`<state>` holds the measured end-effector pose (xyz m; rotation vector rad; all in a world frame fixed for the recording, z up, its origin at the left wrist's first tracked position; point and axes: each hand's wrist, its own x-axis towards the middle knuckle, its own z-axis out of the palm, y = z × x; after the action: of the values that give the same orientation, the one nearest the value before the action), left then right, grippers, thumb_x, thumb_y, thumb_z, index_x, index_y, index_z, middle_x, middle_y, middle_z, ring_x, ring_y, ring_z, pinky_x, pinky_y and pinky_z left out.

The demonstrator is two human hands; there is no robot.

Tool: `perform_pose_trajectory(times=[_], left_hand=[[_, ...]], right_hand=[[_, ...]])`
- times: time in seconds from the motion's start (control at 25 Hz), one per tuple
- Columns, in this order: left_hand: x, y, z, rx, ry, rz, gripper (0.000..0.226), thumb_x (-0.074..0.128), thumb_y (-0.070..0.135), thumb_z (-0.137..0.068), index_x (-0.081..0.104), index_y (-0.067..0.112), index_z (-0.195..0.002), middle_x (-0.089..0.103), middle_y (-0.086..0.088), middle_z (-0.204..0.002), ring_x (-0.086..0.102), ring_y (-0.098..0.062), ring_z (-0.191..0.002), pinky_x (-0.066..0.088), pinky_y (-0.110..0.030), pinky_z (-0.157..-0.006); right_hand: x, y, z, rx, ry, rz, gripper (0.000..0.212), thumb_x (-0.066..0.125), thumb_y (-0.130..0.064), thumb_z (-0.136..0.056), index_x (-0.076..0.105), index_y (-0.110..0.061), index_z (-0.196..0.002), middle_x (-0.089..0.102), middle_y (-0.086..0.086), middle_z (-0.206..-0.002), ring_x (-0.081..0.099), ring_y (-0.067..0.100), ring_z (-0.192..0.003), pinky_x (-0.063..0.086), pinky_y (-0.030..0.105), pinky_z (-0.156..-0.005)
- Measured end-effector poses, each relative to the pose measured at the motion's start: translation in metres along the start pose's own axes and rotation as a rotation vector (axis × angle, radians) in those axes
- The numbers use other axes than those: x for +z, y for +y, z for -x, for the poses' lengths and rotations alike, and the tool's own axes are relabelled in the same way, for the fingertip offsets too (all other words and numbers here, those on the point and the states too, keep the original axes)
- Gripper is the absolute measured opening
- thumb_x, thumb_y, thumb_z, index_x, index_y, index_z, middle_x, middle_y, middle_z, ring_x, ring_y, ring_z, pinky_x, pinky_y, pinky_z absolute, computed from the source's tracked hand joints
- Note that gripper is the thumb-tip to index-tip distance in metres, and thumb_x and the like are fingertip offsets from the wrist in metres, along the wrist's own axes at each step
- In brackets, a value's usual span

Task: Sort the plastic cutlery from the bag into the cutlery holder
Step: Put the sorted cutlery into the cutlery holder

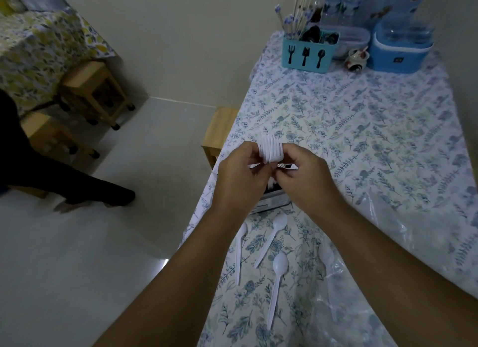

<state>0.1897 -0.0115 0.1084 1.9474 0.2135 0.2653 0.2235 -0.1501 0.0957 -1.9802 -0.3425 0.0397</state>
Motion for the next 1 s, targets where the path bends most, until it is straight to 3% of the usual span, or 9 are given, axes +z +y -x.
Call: perform_pose_trajectory(times=[0.12, 0.24, 0.36, 0.44, 0.52, 0.64, 0.8, 0.88, 1.0], left_hand=[[-0.005, 0.001, -0.006, 0.011, -0.044, -0.209, 0.017, 0.078, 0.015, -0.084, 0.065, 0.021, -0.093, 0.071, 0.012, -0.087, 0.069, -0.002, -0.084, 0.057, -0.021, -0.076], [-0.01, 0.012, -0.01, 0.072, -0.138, -0.487, 0.02, 0.08, 0.016, -0.079, 0.061, 0.014, -0.086, 0.06, 0.01, -0.076, 0.056, -0.005, -0.069, 0.04, -0.009, -0.059], [-0.014, 0.02, -0.012, 0.078, -0.199, -0.627, 0.039, 0.085, 0.019, -0.073, 0.062, 0.011, -0.104, 0.067, 0.0, -0.098, 0.062, -0.017, -0.089, 0.045, -0.017, -0.067], [-0.015, 0.023, -0.012, 0.056, -0.223, -0.672, 0.063, 0.087, 0.019, -0.074, 0.058, 0.009, -0.128, 0.065, -0.007, -0.117, 0.059, -0.022, -0.108, 0.048, -0.026, -0.084], [-0.014, 0.023, -0.009, 0.046, -0.202, -0.66, 0.073, 0.087, 0.018, -0.074, 0.054, 0.014, -0.139, 0.061, -0.005, -0.125, 0.055, -0.021, -0.117, 0.041, -0.022, -0.088], [-0.01, 0.017, 0.001, 0.1, -0.114, -0.632, 0.054, 0.079, 0.015, -0.082, 0.061, 0.015, -0.133, 0.062, -0.002, -0.128, 0.054, -0.02, -0.121, 0.035, -0.018, -0.092], [-0.006, 0.006, 0.028, 0.198, -0.026, -0.564, 0.045, 0.068, 0.014, -0.092, 0.061, 0.009, -0.136, 0.063, -0.005, -0.136, 0.053, -0.02, -0.129, 0.029, -0.013, -0.111], [-0.009, -0.001, 0.049, 0.25, 0.043, -0.502, 0.039, 0.066, 0.012, -0.092, 0.064, 0.011, -0.131, 0.065, 0.0, -0.131, 0.054, -0.014, -0.125, 0.024, -0.002, -0.105], [-0.012, -0.037, 0.091, 0.2, 0.094, -0.452, 0.018, 0.066, 0.011, -0.09, 0.069, 0.016, -0.108, 0.065, 0.008, -0.103, 0.056, -0.008, -0.101, 0.038, -0.006, -0.089]], right_hand=[[0.003, 0.006, -0.002, -0.018, 0.0, 0.13, 0.026, 0.073, -0.008, -0.086, 0.074, -0.023, -0.108, 0.072, -0.005, -0.091, 0.067, 0.008, -0.08, 0.059, 0.032, -0.075], [0.005, 0.012, 0.0, -0.057, -0.082, 0.246, 0.05, 0.079, -0.009, -0.085, 0.065, -0.014, -0.133, 0.065, 0.004, -0.112, 0.065, 0.013, -0.094, 0.056, 0.026, -0.085], [0.002, 0.014, 0.004, -0.016, -0.118, 0.355, 0.072, 0.081, -0.013, -0.085, 0.048, -0.01, -0.149, 0.058, 0.006, -0.121, 0.059, 0.016, -0.103, 0.052, 0.028, -0.089], [-0.003, 0.01, 0.004, -0.002, -0.074, 0.365, 0.07, 0.081, -0.013, -0.085, 0.05, -0.012, -0.148, 0.057, 0.004, -0.118, 0.06, 0.016, -0.099, 0.054, 0.032, -0.089], [-0.006, 0.004, 0.006, -0.016, -0.005, 0.326, 0.058, 0.081, -0.012, -0.084, 0.061, -0.015, -0.139, 0.059, -0.002, -0.109, 0.061, 0.012, -0.088, 0.057, 0.034, -0.086], [-0.006, 0.0, 0.01, -0.08, 0.076, 0.267, 0.039, 0.079, -0.011, -0.086, 0.072, -0.017, -0.124, 0.061, -0.006, -0.1, 0.062, 0.009, -0.079, 0.06, 0.033, -0.078], [-0.001, 0.003, 0.016, -0.196, 0.1, 0.286, 0.024, 0.069, -0.004, -0.092, 0.076, -0.011, -0.115, 0.071, 0.003, -0.102, 0.067, 0.014, -0.084, 0.06, 0.033, -0.076], [0.0, 0.003, 0.025, -0.204, 0.071, 0.289, 0.023, 0.067, -0.005, -0.093, 0.076, -0.01, -0.114, 0.072, 0.004, -0.103, 0.067, 0.015, -0.087, 0.059, 0.031, -0.078], [0.007, 0.02, 0.061, -0.092, -0.023, 0.307, 0.017, 0.065, -0.018, -0.094, 0.075, -0.017, -0.108, 0.068, -0.003, -0.096, 0.063, 0.011, -0.082, 0.056, 0.026, -0.073]])
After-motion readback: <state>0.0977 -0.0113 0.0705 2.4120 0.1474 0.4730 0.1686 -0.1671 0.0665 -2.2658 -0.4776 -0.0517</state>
